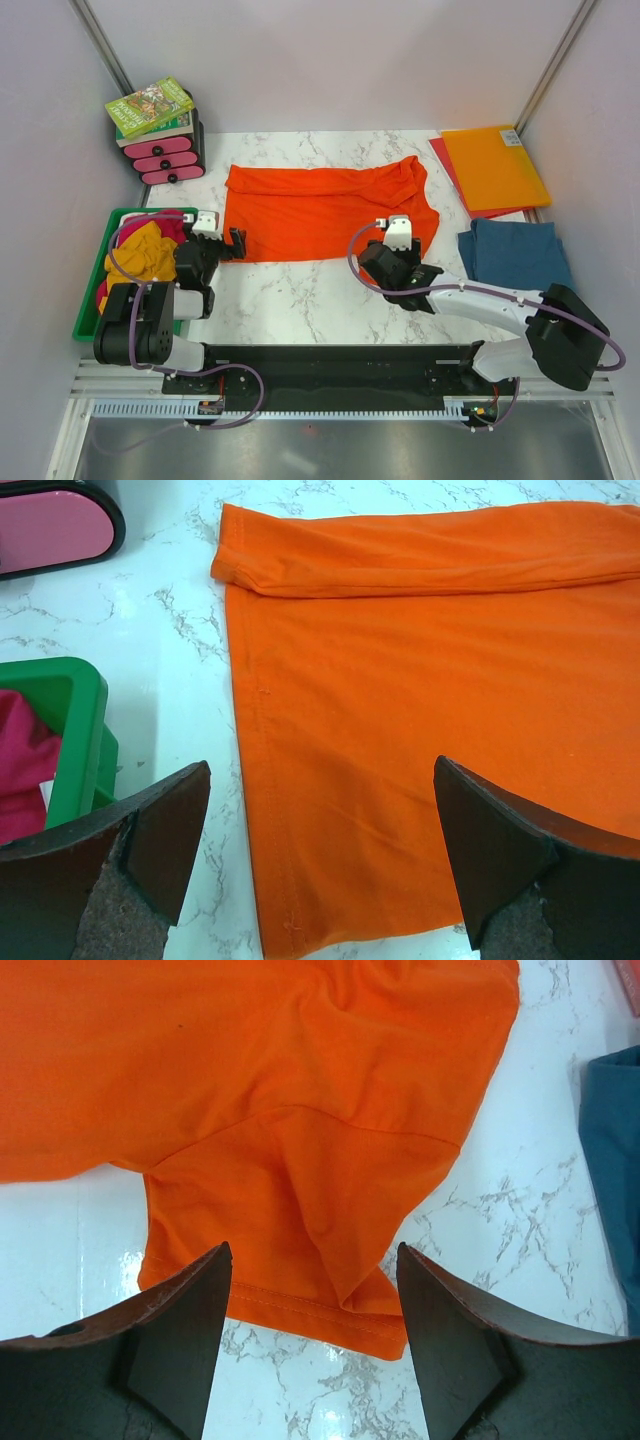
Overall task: Fold and stack the t-shirts
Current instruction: Fold the tshirt
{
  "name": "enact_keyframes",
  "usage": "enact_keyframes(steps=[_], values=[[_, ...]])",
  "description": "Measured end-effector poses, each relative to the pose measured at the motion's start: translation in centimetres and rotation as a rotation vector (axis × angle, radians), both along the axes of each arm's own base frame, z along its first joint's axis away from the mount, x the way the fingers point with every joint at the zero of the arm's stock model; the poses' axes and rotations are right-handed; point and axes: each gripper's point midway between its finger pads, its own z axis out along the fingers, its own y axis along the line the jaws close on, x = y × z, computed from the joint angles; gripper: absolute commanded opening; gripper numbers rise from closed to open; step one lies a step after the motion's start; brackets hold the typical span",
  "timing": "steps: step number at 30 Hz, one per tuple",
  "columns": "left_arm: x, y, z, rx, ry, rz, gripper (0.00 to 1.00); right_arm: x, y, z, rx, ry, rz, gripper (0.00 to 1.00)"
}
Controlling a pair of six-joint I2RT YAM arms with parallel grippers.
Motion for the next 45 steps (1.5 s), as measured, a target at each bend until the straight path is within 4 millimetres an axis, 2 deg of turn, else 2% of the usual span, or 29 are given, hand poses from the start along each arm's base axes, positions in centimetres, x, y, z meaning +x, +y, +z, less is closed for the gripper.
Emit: enact_keyframes(steps=[9,12,14,18,20,22,23,24,25,26,29,31,32,34,37,39,42,45], values=[[0.1,0.3,-0.1,0.002,0.004,0.02,1.0,-0.8,-0.9,0.1,0.001,-0.012,0.024,0.75],[0.6,1.0,0.0,0.029,0.056,0.158,1.0,-0.8,-1.0,-0.1,-0.016,-0.006,0.032,0.75],[1.3,0.4,1.7,0.049,0.066,0.209,1.0,-0.8,-1.0,-0.1,-0.02,-0.005,0.034,0.75],[2.8,0.2,8.6,-0.018,0.079,0.344,1.0,-0.8,-1.0,-0.1,-0.018,-0.005,0.035,0.75],[2.7,0.5,11.9,-0.108,0.111,0.412,1.0,-0.8,-0.9,0.0,-0.013,-0.006,0.034,0.75],[1.4,1.0,12.9,-0.246,0.155,0.502,0.89,-0.8,-0.9,0.2,-0.008,-0.009,0.032,0.75],[0.3,1.3,12.3,-0.317,0.197,0.552,0.84,-0.8,-0.8,0.3,-0.003,-0.01,0.031,0.75],[-0.9,1.4,11.2,-0.365,0.247,0.584,0.85,-0.7,-0.8,0.4,-0.001,-0.01,0.029,0.75],[-2.0,1.4,9.7,-0.391,0.309,0.603,0.89,-0.7,-0.8,0.6,0.002,-0.011,0.027,0.75],[-2.9,1.3,8.3,-0.399,0.361,0.62,0.99,-0.6,-0.7,0.8,0.009,-0.013,0.025,0.75],[-5.1,0.0,2.8,-0.397,0.588,0.642,0.99,-0.6,-0.6,1.5,0.03,-0.024,0.02,0.74],[-6.4,-1.1,-1.2,-0.373,0.767,0.658,0.93,-0.8,-0.7,2.0,0.045,-0.03,0.02,0.74],[-6.8,-1.4,-2.5,-0.36,0.83,0.665,0.85,-0.8,-0.7,2.1,0.049,-0.032,0.018,0.74],[-7.8,-2.2,-5.2,-0.314,0.987,0.68,0.83,-1.0,-0.9,2.3,0.057,-0.031,0.015,0.74],[-8.1,-2.7,-6.6,-0.286,1.06,0.681,0.85,-1.2,-1.0,2.3,0.058,-0.025,0.013,0.74],[-8.3,-2.8,-6.6,-0.277,1.07,0.675,0.88,-1.3,-1.0,2.2,0.058,-0.019,0.013,0.74],[-7.7,-2.7,-5.7,-0.271,1.018,0.629,0.9,-1.4,-1.1,2.0,0.056,-0.013,0.014,0.74],[-7.0,-2.3,-3.8,-0.254,0.926,0.586,0.9,-1.5,-1.1,1.9,0.055,-0.007,0.012,0.74]])
